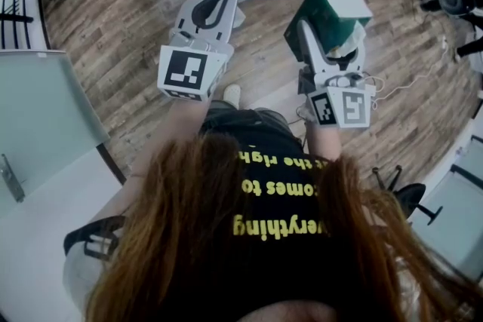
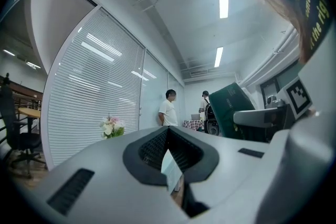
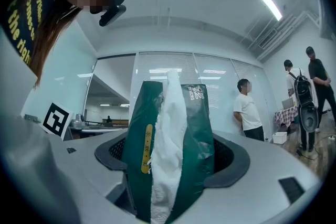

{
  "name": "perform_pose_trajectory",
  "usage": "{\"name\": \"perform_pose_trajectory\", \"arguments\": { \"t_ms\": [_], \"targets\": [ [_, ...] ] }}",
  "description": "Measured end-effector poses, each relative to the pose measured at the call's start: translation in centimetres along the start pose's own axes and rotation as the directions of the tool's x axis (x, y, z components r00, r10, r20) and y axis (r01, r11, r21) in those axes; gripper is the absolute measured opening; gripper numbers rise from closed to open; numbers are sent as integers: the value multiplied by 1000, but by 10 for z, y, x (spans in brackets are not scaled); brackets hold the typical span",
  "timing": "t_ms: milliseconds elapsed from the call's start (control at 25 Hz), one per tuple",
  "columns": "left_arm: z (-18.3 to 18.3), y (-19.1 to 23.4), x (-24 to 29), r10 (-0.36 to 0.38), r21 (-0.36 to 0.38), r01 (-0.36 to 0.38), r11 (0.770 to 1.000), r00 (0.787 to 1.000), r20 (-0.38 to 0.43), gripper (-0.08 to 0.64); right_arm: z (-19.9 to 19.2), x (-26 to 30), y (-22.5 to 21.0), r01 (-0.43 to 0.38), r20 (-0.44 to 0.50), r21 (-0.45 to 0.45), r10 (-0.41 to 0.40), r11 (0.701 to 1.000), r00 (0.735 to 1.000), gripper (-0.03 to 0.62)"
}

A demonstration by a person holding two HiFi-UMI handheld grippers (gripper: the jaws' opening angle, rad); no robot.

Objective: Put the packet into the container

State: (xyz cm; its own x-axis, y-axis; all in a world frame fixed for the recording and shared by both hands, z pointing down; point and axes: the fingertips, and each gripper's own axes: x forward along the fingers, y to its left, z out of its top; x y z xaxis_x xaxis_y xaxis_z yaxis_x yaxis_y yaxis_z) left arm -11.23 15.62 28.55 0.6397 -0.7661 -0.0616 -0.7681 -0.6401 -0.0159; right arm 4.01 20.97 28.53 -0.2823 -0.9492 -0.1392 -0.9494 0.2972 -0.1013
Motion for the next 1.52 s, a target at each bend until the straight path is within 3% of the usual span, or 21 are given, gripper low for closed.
{"name": "perform_pose_trajectory", "arguments": {
  "t_ms": [400, 840, 1520],
  "targets": [
    [-6, 27, 15, -14, -21, 14, 1000, 1000, -13, 2, -5, 32, 1, 22, -4, 9, -22, 1000, 1000, 379],
    [-15, 28, 24, -19, -26, 17, 1000, 998, -57, 2, -11, 40, -16, 45, -11, 32, -45, 998, 999, 379],
    [-7, 20, 110, 76, 19, -76, 997, 997, -23, 2, 0, 96, -96, -63, 9, 39, 63, 997, 998, 379]
  ]
}}
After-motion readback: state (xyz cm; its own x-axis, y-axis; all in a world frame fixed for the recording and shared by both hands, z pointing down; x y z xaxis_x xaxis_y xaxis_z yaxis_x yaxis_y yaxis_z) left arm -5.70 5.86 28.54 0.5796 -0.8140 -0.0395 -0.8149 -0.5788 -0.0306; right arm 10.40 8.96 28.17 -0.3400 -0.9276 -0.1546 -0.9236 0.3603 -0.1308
